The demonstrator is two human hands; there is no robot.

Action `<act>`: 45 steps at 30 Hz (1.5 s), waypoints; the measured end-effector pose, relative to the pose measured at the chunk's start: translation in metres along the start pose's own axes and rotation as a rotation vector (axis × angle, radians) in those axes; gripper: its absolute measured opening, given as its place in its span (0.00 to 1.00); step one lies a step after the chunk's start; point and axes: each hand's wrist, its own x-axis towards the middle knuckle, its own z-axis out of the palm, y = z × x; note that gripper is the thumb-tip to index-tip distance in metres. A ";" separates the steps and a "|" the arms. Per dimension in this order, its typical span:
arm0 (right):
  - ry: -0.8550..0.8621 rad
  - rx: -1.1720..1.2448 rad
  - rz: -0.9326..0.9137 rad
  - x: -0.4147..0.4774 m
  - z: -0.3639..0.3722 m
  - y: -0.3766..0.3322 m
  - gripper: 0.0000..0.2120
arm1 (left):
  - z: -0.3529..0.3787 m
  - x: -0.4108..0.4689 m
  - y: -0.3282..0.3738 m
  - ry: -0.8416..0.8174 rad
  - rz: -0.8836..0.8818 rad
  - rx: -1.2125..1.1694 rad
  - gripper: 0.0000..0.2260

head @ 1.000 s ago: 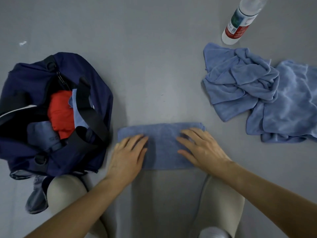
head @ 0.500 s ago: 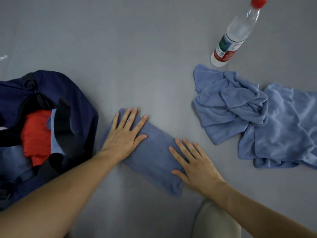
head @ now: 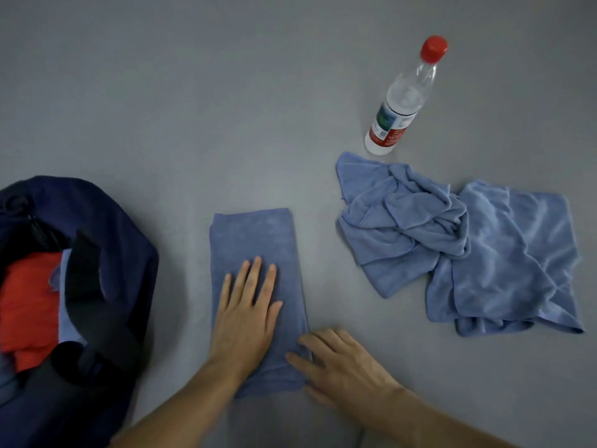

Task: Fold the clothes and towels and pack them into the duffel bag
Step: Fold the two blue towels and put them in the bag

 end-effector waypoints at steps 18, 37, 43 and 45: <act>0.144 -0.071 -0.041 0.011 0.020 0.019 0.14 | 0.007 -0.035 -0.010 -0.035 -0.041 -0.017 0.29; 0.047 0.517 0.589 0.068 -0.020 0.010 0.23 | -0.043 -0.056 -0.016 0.036 -0.239 -0.434 0.10; 0.027 0.313 0.433 0.078 -0.024 0.022 0.16 | -0.060 -0.013 -0.033 -0.021 -0.293 -0.539 0.08; 0.007 0.359 0.586 0.090 -0.023 0.025 0.14 | -0.060 -0.003 -0.037 -0.027 -0.304 -0.536 0.08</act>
